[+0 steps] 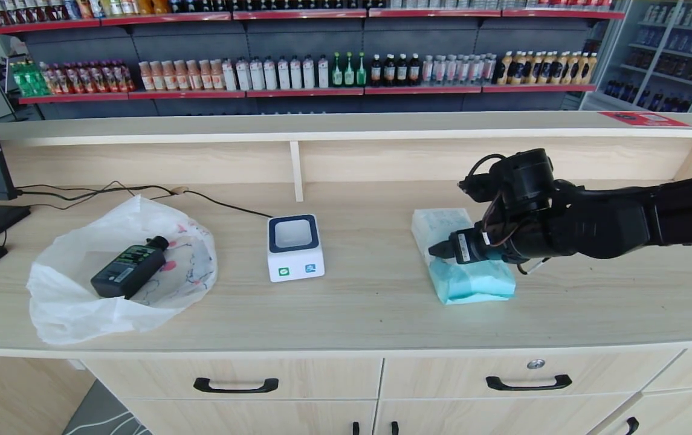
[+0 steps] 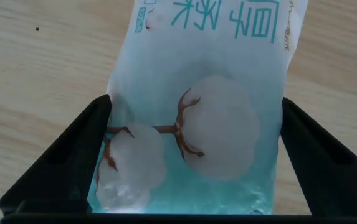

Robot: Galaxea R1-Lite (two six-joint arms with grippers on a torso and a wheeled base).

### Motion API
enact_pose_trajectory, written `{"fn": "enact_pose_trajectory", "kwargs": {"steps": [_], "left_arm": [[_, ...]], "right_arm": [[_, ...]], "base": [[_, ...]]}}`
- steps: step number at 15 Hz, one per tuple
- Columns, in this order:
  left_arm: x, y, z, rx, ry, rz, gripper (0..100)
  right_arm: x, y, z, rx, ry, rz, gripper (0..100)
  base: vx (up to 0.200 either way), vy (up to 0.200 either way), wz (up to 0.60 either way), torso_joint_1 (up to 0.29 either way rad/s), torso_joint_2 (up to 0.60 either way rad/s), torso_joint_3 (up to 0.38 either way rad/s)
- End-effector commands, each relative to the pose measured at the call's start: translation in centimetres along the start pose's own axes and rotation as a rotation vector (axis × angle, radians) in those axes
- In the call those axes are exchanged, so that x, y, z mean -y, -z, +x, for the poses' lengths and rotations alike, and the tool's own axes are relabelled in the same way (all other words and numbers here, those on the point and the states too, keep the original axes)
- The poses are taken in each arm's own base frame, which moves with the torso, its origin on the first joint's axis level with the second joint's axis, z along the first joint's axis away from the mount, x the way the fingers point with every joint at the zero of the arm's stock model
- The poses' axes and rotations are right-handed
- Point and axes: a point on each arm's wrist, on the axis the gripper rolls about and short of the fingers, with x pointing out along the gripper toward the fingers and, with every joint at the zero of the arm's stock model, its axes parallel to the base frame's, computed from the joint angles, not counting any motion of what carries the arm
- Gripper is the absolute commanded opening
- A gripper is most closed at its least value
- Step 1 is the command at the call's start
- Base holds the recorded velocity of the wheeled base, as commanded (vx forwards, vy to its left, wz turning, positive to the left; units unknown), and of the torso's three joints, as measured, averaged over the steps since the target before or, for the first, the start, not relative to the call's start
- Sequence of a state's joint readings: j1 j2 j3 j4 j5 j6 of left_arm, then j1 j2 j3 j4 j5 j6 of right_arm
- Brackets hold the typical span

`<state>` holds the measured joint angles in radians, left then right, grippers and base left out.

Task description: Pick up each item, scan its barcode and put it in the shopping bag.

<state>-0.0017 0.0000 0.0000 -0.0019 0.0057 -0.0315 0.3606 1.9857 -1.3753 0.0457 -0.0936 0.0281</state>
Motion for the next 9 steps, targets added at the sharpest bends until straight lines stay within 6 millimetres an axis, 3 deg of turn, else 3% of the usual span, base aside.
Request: {"fn": "enact_pose_trajectory", "kwargs": {"steps": [1, 6, 9], "left_arm": [[0.0, 0.0, 0.0, 0.001, -0.001, -0.001, 100], [0.0, 0.0, 0.0, 0.001, -0.001, -0.001, 100], [0.0, 0.0, 0.0, 0.001, -0.001, -0.001, 100]], "right_arm": [[0.0, 0.2, 0.3, -0.011, 0.002, 0.0, 100], [0.2, 0.6, 1.7, -0.027, 0.013, -0.014, 100], [-0.7, -0.6, 2.1, 0.008, -0.004, -0.024, 100]], "base": [[0.0, 0.0, 0.0, 0.0, 0.0, 0.0], [0.0, 0.0, 0.0, 0.0, 0.0, 0.0], [0.0, 0.0, 0.0, 0.0, 0.0, 0.0]]}}
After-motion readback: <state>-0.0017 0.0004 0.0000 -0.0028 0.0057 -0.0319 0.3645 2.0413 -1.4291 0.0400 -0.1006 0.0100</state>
